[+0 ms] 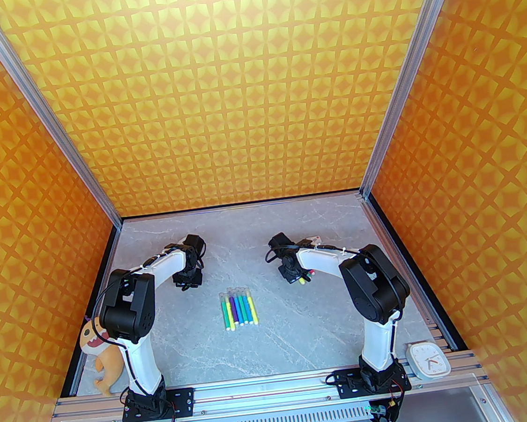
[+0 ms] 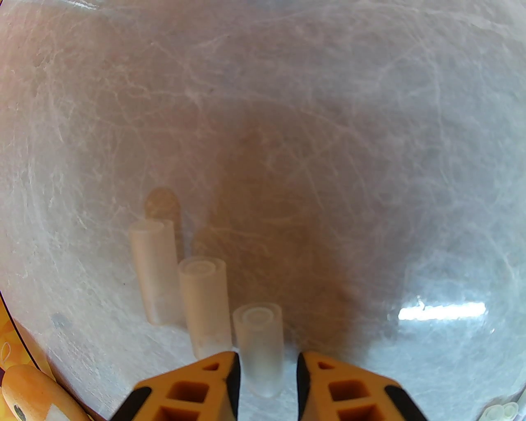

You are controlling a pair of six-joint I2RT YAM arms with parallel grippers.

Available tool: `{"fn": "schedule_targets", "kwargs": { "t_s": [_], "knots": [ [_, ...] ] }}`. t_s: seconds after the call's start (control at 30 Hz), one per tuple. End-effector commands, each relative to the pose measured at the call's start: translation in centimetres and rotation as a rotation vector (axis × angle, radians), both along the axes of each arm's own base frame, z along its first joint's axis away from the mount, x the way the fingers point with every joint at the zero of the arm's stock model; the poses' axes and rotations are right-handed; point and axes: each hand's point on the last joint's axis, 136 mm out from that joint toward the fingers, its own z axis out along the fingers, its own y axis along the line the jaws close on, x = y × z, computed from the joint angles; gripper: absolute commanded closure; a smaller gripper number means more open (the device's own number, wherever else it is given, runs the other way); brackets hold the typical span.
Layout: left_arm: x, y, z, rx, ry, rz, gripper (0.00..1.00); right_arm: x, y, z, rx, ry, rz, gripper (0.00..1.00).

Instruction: Open the pen caps

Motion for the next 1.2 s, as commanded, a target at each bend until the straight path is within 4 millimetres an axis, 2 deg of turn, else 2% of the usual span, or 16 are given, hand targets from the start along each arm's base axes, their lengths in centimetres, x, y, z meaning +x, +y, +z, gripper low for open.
{"fn": "schedule_targets", "kwargs": {
  "t_s": [0.0, 0.2, 0.53, 0.77, 1.0, 1.17],
  "knots": [
    [0.8, 0.4, 1.7, 0.011, -0.043, 0.003, 0.7, 0.5, -0.5, 0.0, -0.035, 0.001, 0.0, 0.81],
    [0.8, 0.0, 4.5, -0.028, -0.102, -0.007, 0.67, 0.5, -0.6, -0.1, -0.044, 0.006, 0.003, 0.77],
    [-0.5, 0.1, 8.6, -0.072, -0.193, -0.011, 0.5, 0.5, -0.6, 0.3, -0.044, 0.0, 0.009, 0.73],
    [-1.4, 0.0, 9.3, -0.104, -0.211, -0.017, 0.44, 0.2, 0.0, 2.0, 0.011, -0.014, 0.01, 0.69],
    [-2.2, -0.9, 9.0, -0.186, -0.248, -0.013, 0.36, -1.2, 2.5, 5.0, 0.208, -0.036, 0.012, 0.62],
    [-2.7, -1.2, 8.6, -0.226, -0.269, -0.009, 0.32, -3.5, 6.1, 6.2, 0.386, 0.0, 0.076, 0.52]
  ]
}}
